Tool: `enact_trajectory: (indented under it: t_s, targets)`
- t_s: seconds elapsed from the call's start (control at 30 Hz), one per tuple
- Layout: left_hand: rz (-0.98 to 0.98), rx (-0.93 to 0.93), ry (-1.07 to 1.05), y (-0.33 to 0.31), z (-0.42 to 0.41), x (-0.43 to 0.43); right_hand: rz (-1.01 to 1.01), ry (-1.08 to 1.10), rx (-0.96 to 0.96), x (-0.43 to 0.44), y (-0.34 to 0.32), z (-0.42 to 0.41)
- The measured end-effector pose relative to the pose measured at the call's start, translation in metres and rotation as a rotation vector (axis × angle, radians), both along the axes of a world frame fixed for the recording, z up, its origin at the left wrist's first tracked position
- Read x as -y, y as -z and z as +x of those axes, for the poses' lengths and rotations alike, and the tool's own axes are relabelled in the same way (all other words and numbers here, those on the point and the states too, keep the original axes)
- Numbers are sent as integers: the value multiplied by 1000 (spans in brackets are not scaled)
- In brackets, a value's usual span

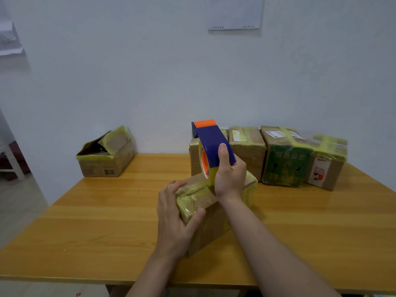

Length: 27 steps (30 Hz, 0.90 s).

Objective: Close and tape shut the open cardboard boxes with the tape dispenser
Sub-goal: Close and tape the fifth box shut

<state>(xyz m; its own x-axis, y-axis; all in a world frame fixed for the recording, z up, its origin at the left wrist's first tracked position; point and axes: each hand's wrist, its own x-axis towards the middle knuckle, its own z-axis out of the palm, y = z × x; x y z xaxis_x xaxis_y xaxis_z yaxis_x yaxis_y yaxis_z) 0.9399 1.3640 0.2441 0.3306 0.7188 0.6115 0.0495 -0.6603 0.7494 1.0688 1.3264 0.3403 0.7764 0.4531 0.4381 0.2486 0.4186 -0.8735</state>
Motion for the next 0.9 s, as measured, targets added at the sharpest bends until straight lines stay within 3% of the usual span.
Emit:
enact_trajectory:
  t_s: [0.2,0.33,0.53,0.73,0.9]
  targets:
    - [41,-74,-68,5,-1,3,-34,-11,7,-4,0,0]
    - [186,-187,-132,2,-9,5,-24,-11,0,-1,0,0]
    - [199,-72,-98,11,-1,14,-28,-27,-4,0,-1,1]
    - [295,-184,-126,8,-12,11,-24,-44,-10,0,-1,1]
    - [333,-86,-117,11,-1,11,-20,-49,-18,0,-1,3]
